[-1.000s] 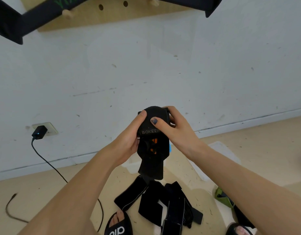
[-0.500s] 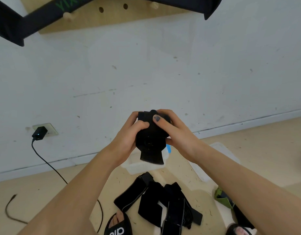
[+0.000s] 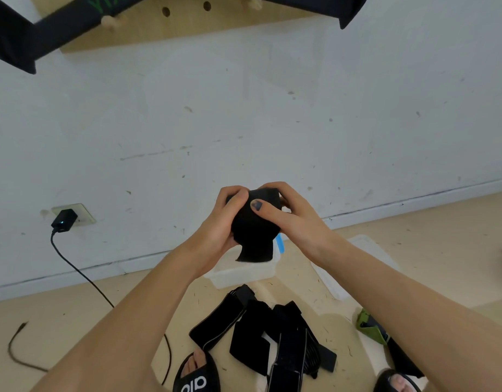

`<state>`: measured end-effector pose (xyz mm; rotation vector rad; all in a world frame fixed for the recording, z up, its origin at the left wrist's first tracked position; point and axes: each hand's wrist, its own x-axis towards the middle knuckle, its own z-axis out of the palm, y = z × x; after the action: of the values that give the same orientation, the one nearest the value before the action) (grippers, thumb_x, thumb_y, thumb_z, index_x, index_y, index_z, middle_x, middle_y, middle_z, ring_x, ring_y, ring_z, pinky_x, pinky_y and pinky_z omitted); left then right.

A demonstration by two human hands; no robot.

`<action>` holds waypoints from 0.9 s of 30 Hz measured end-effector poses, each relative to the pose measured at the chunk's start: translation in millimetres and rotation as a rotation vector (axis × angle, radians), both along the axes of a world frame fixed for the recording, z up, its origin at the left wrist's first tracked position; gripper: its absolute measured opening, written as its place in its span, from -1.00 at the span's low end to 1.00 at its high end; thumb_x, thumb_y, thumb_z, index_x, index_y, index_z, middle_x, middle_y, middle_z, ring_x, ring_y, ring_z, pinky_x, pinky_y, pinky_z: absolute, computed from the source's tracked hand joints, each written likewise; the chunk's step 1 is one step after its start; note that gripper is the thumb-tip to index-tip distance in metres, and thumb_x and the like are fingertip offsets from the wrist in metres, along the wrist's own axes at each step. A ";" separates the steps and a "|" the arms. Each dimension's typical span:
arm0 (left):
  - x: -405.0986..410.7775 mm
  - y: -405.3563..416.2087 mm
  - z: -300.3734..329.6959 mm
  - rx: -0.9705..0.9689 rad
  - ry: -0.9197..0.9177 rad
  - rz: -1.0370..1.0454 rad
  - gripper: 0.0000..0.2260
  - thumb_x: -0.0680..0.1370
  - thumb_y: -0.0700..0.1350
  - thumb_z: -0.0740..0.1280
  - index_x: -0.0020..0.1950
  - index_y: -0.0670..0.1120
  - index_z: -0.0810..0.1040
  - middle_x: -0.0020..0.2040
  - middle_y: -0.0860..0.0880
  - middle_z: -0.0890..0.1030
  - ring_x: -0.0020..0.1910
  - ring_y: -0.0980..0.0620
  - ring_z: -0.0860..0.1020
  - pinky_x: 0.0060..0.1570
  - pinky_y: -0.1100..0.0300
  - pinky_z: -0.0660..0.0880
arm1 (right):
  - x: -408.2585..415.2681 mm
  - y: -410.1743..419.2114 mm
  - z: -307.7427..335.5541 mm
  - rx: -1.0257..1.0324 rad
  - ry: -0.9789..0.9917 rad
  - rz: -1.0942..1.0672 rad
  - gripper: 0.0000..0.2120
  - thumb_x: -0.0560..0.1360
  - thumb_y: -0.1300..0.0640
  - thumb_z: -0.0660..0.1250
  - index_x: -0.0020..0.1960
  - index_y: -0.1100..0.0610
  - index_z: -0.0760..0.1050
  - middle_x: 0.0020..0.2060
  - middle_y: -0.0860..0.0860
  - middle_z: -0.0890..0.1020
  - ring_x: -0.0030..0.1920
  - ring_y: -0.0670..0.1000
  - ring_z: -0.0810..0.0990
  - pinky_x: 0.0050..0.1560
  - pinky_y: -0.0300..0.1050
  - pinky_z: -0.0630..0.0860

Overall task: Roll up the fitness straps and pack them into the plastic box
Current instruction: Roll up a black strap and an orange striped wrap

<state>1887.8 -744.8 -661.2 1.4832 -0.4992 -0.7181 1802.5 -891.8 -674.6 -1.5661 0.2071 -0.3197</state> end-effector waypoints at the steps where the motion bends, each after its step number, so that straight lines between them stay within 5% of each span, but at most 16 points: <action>1: -0.3 -0.5 0.1 0.003 0.012 0.002 -0.72 0.71 0.11 0.16 0.34 0.00 0.41 0.28 -0.07 0.55 0.12 0.06 0.67 0.03 0.11 0.62 | -0.4 0.0 0.4 -0.022 -0.012 -0.003 -0.79 0.58 0.02 0.44 0.20 -0.04 0.55 0.12 -0.02 0.64 0.15 -0.09 0.62 0.13 -0.17 0.58; 4: -0.5 0.3 1.8 0.023 0.033 0.015 -0.70 0.69 0.14 0.19 0.34 0.03 0.42 0.32 -0.09 0.53 0.19 -0.05 0.66 0.09 -0.03 0.66 | -1.8 -0.5 0.7 -0.048 -0.048 0.010 -0.77 0.59 0.10 0.44 0.22 0.01 0.54 0.07 -0.04 0.62 0.12 -0.06 0.61 0.08 -0.22 0.59; 11: 1.8 3.1 4.4 0.024 0.019 0.040 -0.80 0.67 0.00 0.29 0.29 0.02 0.47 0.24 -0.08 0.57 -0.01 -0.05 0.71 -0.07 0.09 0.63 | -2.4 1.6 0.3 -0.049 -0.078 0.044 -0.66 0.53 0.24 0.50 0.25 0.04 0.52 0.07 -0.03 0.57 0.06 0.08 0.66 -0.02 -0.20 0.63; 18: 6.2 7.8 2.0 -0.013 -0.058 0.061 -0.78 0.63 -0.14 0.37 0.26 0.05 0.51 0.20 -0.11 0.58 0.08 -0.10 0.69 0.06 -0.05 0.67 | 0.3 -4.2 0.0 0.094 0.104 0.116 -0.39 0.51 0.06 0.53 0.46 -0.10 0.34 0.27 0.07 0.53 0.19 0.06 0.66 0.12 -0.03 0.68; 22: 4.8 7.7 0.4 0.020 -0.212 0.045 -0.76 0.60 -0.14 0.42 0.22 0.10 0.51 0.20 -0.07 0.56 0.20 -0.10 0.63 0.07 0.02 0.67 | 0.5 -1.2 4.8 0.211 0.160 0.100 -0.54 0.60 -0.12 0.38 0.45 -0.08 0.38 0.21 0.05 0.59 0.15 0.10 0.69 0.01 0.09 0.71; 27: -1.2 2.6 0.4 0.004 -0.194 0.010 -0.77 0.66 -0.04 0.34 0.30 0.12 0.45 0.28 -0.05 0.50 0.08 -0.02 0.69 -0.02 0.05 0.66 | 2.7 -1.7 0.6 0.187 0.035 -0.015 -0.77 0.63 0.02 0.39 0.23 0.06 0.52 0.16 0.21 0.62 0.05 0.10 0.73 -0.02 0.09 0.72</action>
<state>1886.5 -742.2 -660.8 1.5668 -0.6378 -0.5700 1805.2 -893.5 -674.0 -1.3864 0.2689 -0.2765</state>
